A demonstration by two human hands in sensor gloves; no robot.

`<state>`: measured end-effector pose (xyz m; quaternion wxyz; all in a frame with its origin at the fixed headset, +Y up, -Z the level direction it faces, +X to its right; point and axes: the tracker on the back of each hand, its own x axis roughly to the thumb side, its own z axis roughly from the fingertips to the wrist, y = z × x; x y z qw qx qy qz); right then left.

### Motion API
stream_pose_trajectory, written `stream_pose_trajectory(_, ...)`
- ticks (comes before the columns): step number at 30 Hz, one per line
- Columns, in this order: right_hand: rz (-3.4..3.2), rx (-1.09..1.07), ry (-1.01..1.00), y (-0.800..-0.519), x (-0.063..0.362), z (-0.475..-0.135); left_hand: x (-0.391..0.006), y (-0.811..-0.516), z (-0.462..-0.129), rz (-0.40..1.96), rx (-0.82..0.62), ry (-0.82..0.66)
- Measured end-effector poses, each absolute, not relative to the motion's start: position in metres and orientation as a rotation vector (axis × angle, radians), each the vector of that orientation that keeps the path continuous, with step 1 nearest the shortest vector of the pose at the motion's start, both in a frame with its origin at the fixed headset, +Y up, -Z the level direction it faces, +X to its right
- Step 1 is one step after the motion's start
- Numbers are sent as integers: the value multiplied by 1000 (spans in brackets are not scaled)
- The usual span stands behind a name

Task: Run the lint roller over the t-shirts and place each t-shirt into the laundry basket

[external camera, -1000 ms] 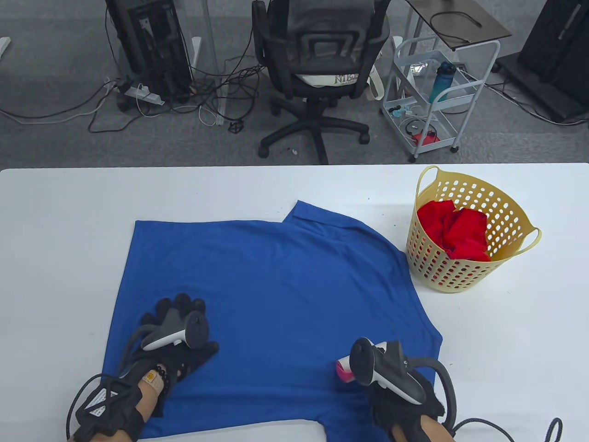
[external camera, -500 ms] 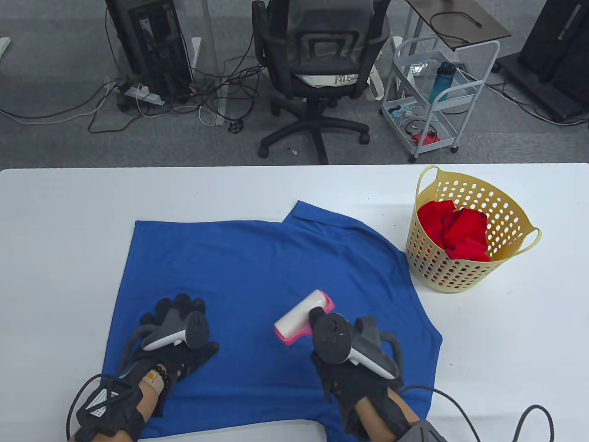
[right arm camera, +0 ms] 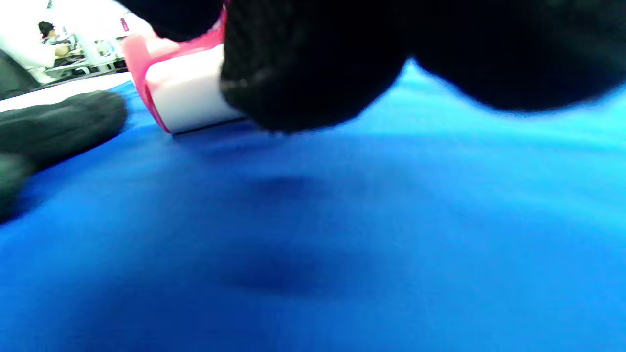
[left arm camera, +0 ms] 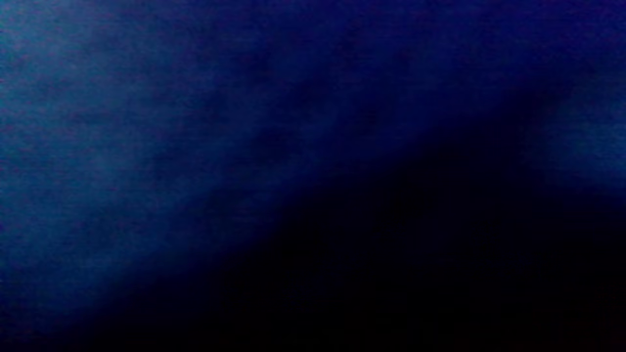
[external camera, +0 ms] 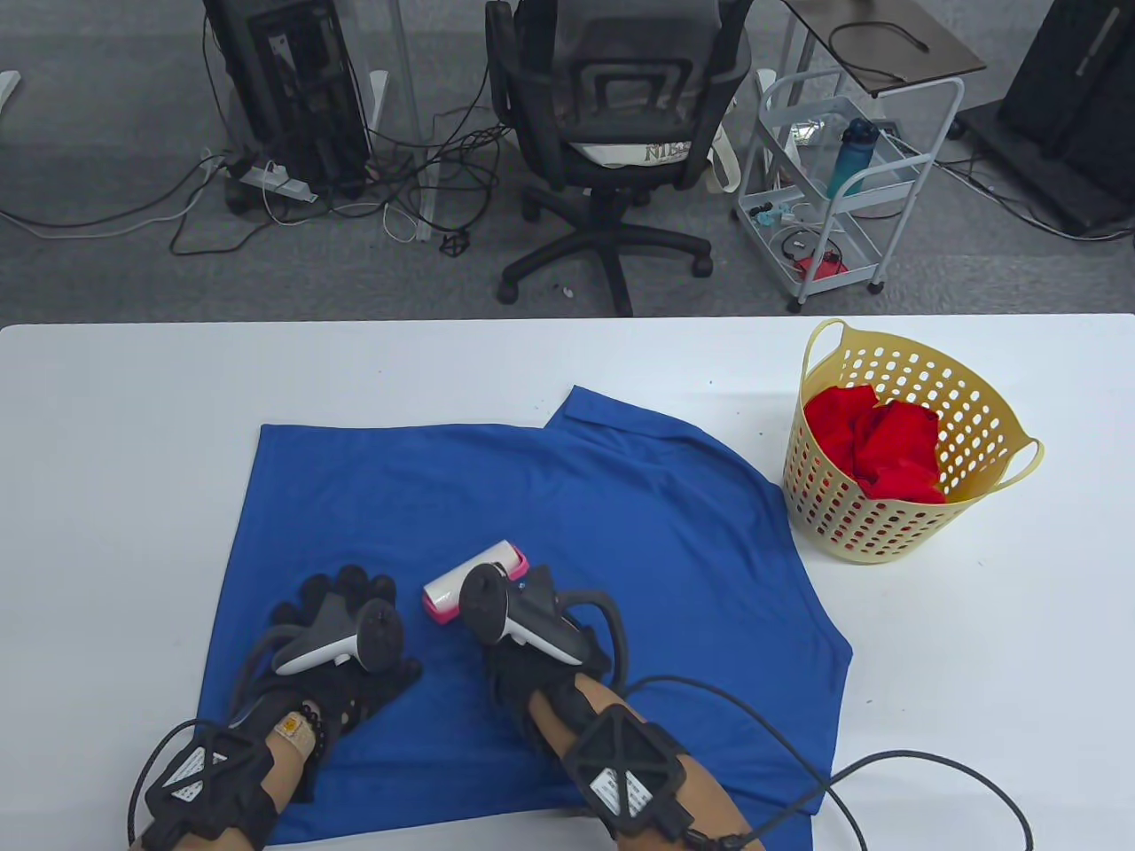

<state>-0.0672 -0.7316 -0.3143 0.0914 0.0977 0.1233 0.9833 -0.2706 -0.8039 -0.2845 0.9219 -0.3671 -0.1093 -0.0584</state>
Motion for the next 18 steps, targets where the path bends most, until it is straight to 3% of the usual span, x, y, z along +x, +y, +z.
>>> stream_pose_trajectory(5,2765,101,480,-733,-80,-363,-270,-804,-285,-119,-754,-225)
stream_pose_trajectory(9,2721,43,563,-738,-87,-375,-270,-804,-285,-113,-757,-229)
stream_pose_trajectory(13,2757,110,650,-735,-81,-365,-270,-804,-284,-113,-757,-229)
stream_pose_trajectory(18,2867,294,816,-721,-46,-317,-270,-805,-284,-114,-757,-228)
